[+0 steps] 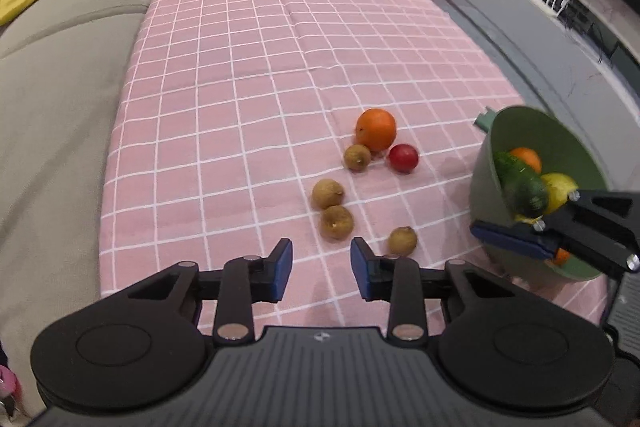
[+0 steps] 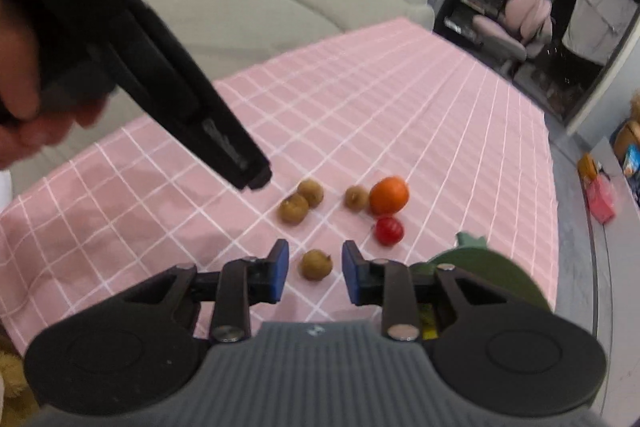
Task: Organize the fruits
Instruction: 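Grasp a small brown fruit with the right tool while the left tool reaches toward another, then grasp a small brown fruit with the left tool while the right tool carries its fruit to the colander, then open both tools over the colander to drop the small brown fruits, then move both tools away from the colander toward the remaining fruit, then grasp a small yellow-brown fruit with the left tool while the right tool grasps an orange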
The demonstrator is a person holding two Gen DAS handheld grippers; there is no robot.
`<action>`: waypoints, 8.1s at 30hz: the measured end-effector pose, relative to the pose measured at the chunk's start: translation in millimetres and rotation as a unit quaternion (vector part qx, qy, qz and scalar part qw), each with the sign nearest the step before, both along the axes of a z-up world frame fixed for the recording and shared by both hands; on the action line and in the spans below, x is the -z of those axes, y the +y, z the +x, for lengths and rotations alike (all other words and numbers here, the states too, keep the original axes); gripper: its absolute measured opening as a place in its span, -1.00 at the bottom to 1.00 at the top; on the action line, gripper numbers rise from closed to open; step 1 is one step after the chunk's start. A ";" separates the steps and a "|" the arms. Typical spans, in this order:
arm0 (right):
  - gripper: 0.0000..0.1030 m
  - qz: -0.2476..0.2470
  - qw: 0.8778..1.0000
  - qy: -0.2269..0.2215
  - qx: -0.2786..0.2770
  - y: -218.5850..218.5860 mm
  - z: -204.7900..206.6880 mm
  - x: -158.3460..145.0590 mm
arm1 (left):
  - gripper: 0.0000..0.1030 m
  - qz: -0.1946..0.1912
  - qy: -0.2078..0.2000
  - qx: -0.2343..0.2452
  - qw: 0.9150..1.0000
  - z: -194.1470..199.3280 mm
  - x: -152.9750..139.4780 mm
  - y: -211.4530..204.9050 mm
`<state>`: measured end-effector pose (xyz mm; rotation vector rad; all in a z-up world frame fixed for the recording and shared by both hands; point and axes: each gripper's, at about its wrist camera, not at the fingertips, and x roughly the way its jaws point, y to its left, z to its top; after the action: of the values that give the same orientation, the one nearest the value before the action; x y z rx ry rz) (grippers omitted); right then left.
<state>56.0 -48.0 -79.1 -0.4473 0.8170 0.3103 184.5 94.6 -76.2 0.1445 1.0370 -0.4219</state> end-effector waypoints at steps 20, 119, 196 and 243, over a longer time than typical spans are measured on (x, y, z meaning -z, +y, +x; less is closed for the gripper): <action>-0.57 -0.127 0.990 0.018 -0.059 25.6 33.1 67.4 | -0.36 0.006 0.030 0.063 0.998 22.5 50.2 -19.7; -0.55 0.072 0.967 0.209 0.123 -203.2 4.2 12.5 | -0.44 0.001 0.156 0.197 0.968 -29.1 33.4 -202.4; -0.33 0.052 0.976 0.205 -0.042 -78.2 177.6 9.9 | -0.18 0.016 0.031 0.054 0.998 81.0 27.1 -50.5; -0.28 0.139 0.974 0.176 0.022 -94.3 182.6 -3.4 | -0.40 -0.053 0.086 0.004 0.995 98.5 12.7 -34.6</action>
<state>238.6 -142.3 -75.7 -0.1099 1.1077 0.4649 283.0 60.0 -88.9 0.0177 1.1803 -0.5023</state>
